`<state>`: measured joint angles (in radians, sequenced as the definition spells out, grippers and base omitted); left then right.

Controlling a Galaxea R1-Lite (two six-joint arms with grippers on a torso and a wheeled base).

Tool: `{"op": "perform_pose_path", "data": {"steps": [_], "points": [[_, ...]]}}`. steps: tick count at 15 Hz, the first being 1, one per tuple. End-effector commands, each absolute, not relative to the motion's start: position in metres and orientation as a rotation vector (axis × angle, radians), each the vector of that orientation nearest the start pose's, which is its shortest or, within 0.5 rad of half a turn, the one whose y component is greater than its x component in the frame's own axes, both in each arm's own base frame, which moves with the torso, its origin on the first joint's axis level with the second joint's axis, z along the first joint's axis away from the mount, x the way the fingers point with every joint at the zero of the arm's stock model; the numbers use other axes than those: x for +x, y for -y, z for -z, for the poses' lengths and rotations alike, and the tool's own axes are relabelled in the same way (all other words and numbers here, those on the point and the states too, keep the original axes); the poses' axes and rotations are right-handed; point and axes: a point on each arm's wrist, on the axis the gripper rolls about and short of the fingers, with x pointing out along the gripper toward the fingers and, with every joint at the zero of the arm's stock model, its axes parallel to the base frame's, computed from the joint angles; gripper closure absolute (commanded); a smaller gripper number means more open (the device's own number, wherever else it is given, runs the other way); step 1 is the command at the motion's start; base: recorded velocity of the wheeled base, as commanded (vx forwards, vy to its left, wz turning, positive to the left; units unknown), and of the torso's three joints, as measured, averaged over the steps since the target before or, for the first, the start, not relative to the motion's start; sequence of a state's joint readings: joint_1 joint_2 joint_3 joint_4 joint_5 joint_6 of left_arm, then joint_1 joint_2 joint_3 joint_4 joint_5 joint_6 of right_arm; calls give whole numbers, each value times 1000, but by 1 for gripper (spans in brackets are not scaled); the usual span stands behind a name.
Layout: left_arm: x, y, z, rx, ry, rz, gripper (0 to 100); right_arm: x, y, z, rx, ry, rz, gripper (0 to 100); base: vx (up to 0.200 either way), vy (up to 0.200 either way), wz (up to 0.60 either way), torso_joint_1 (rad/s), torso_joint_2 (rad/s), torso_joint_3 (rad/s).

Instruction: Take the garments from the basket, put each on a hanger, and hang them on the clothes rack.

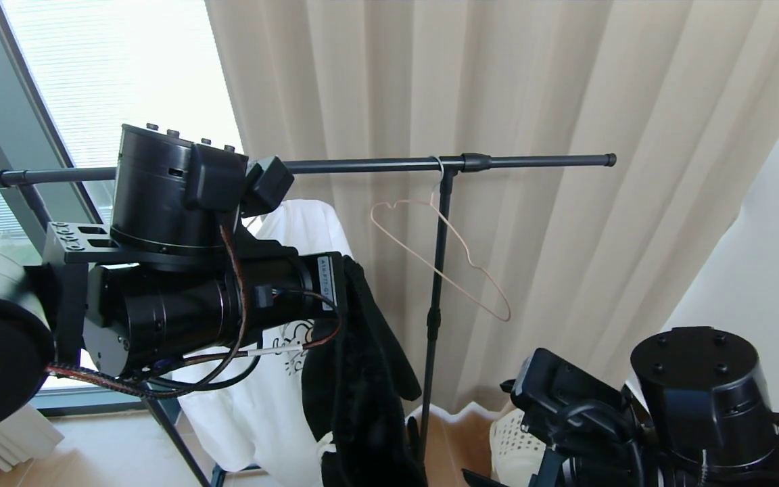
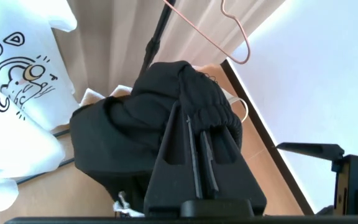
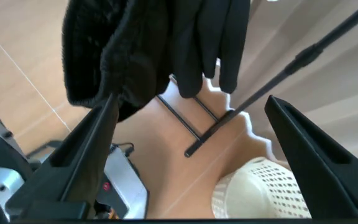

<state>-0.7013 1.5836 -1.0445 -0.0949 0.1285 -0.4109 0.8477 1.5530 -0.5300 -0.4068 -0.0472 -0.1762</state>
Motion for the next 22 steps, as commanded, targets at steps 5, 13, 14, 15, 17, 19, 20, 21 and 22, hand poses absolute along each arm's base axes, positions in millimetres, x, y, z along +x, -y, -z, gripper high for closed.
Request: {"op": "perform_pose_path", "data": {"steps": [5,13,14,15,17,19,20,21,22], "points": [[217,183,-230,-207,-524,475,100,159,-199,-132,-200,-466,-836,0,0,0,0,0,0,0],[214,184,-230,-204,-525,484,100,179,-210,-111,-198,-532,-794,0,0,0,0,0,0,0],[212,184,-231,-205,-522,493,100,182,-212,-103,-211,-556,-786,0,0,0,0,0,0,0],[212,184,-231,-205,-522,493,100,185,-215,-95,-224,-582,-776,0,0,0,0,0,0,0],[210,183,-233,-209,-515,494,100,196,-218,-82,-241,-616,-733,0,0,0,0,0,0,0],[209,182,-235,-209,-511,497,100,203,-216,-76,-240,-632,-710,0,0,0,0,0,0,0],[209,182,-235,-209,-511,497,100,203,-216,-75,-240,-635,-707,0,0,0,0,0,0,0],[209,182,-234,-209,-513,497,100,204,-215,-76,-240,-633,-704,0,0,0,0,0,0,0],[209,182,-233,-207,-516,496,100,204,-214,-76,-239,-633,-701,0,0,0,0,0,0,0]]}}
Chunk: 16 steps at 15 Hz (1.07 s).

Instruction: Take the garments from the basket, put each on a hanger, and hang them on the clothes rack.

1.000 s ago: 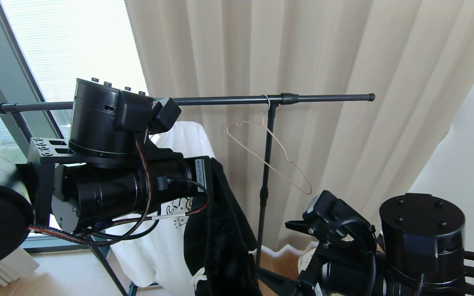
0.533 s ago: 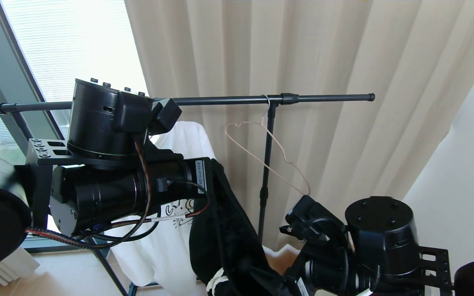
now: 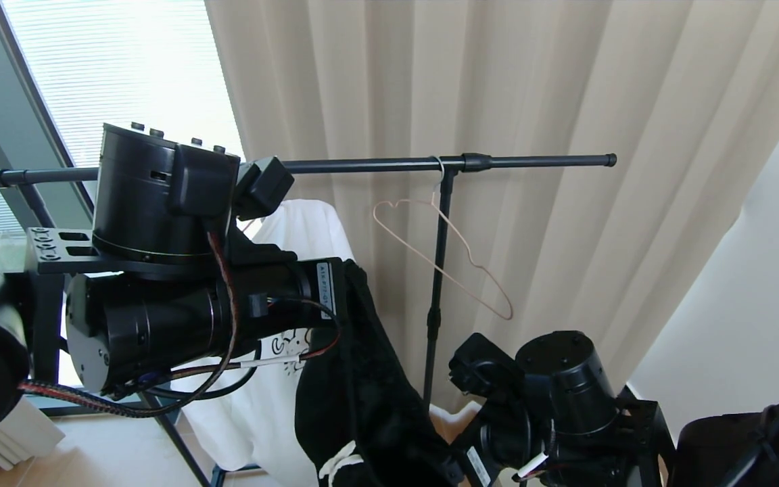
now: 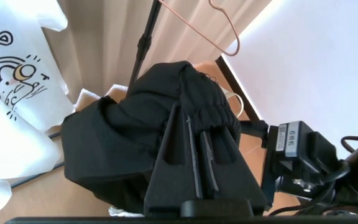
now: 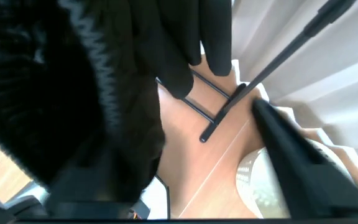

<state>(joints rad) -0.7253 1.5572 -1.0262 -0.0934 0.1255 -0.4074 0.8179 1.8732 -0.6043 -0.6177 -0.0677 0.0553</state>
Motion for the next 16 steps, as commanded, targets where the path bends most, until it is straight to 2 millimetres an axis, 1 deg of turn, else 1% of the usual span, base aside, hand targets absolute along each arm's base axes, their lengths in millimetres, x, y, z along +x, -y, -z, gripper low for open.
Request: {"op": "perform_pose_path", "data": {"steps": [1,5,7,9,10,11,13,14,16], "points": [[209,182,-233,-208,-516,498,100,204,-213,-77,-239,-631,-697,100,0,0,0,0,0,0],[208,180,-234,-212,-516,504,100,216,-200,-87,-208,-599,-643,100,0,0,0,0,0,0],[208,180,-231,-206,-531,511,100,224,-190,-99,-179,-563,-604,100,0,0,0,0,0,0],[206,178,-223,-172,-559,538,100,233,-177,-117,-143,-503,-558,100,0,0,0,0,0,0],[206,177,-220,-145,-567,550,100,234,-173,-123,-134,-485,-546,100,0,0,0,0,0,0],[205,175,-207,-70,-592,563,100,236,-164,-138,-111,-438,-521,100,0,0,0,0,0,0],[202,170,-195,-8,-617,568,100,234,-159,-150,-98,-398,-509,100,0,0,0,0,0,0],[199,168,-184,44,-642,578,100,231,-155,-159,-107,-361,-481,100,0,0,0,0,0,0],[198,169,-180,58,-639,586,100,228,-152,-165,-119,-336,-469,100,0,0,0,0,0,0]]}}
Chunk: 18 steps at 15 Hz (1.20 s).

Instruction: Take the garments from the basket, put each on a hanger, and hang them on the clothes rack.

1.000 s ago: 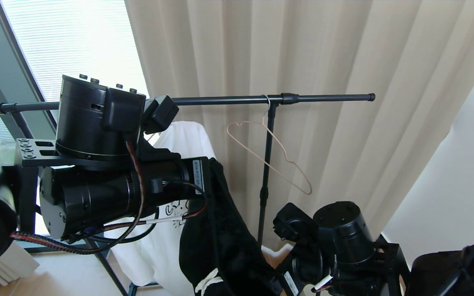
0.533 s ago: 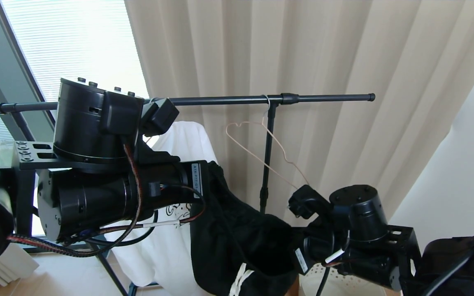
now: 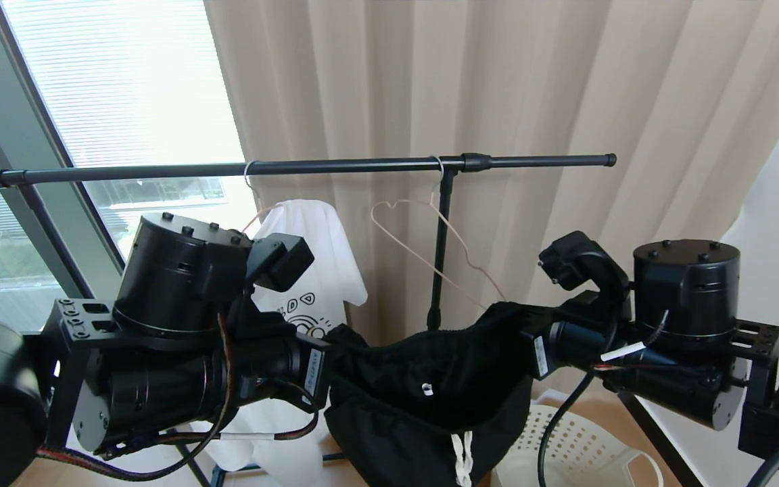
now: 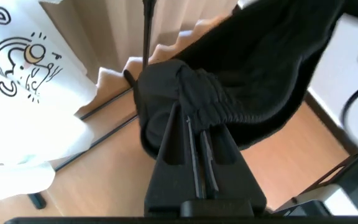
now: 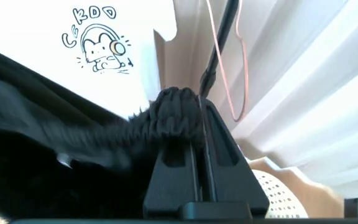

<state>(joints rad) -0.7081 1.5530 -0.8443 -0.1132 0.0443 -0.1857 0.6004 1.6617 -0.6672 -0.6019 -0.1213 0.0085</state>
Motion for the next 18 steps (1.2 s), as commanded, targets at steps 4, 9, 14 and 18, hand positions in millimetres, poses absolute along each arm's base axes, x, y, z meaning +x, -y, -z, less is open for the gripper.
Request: {"op": "perform_pose_path", "data": {"steps": [4,9,14,18], "points": [[194,169,-171,94,-605,617,0,222,-144,-169,-173,-324,-451,100,0,0,0,0,0,0],[189,159,-171,38,-630,749,0,217,-127,-170,-327,-330,-345,100,0,0,0,0,0,0],[193,158,-172,28,-602,737,0,221,-117,-170,-360,-333,-291,100,0,0,0,0,0,0],[194,158,-173,28,-598,730,0,226,-109,-171,-381,-333,-240,100,0,-50,0,1,1,1]]}}
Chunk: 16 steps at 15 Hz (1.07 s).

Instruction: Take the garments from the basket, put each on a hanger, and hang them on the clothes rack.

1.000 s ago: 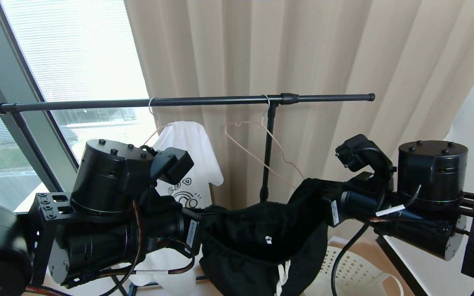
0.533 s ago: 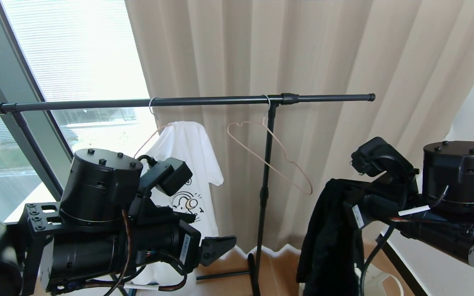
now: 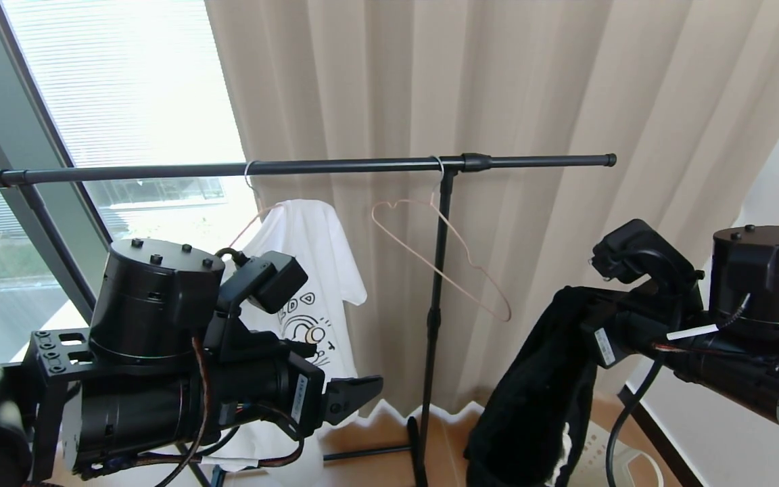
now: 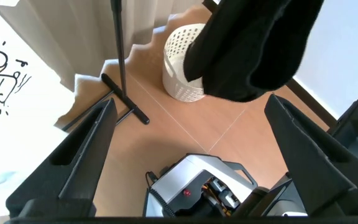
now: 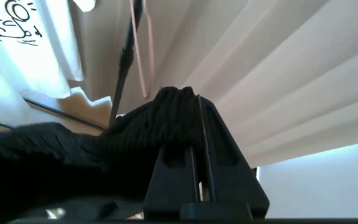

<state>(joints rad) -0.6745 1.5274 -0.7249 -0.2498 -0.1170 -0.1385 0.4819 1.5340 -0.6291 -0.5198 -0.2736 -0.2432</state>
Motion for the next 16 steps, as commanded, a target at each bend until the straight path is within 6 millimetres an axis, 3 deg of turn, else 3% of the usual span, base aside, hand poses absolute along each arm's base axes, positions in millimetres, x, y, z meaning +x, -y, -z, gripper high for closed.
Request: {"op": "perform_pose_path", "data": {"steps": [1,6,8,13,16], "points": [[194,158,-173,27,-596,729,0,226,-109,-171,-383,-334,-241,100,0,-200,0,2,2,2],[194,158,-173,27,-593,728,0,227,-107,-170,-382,-339,-231,100,0,-200,0,3,2,1],[195,159,-174,20,-582,726,0,226,-105,-167,-394,-348,-230,100,200,-200,0,5,2,2],[207,165,-165,30,-578,661,0,211,-97,-165,-498,-341,-255,100,0,0,0,0,0,0],[229,183,-161,-6,-599,578,0,208,-96,-168,-531,-327,-260,100,0,0,0,0,0,0]]}}
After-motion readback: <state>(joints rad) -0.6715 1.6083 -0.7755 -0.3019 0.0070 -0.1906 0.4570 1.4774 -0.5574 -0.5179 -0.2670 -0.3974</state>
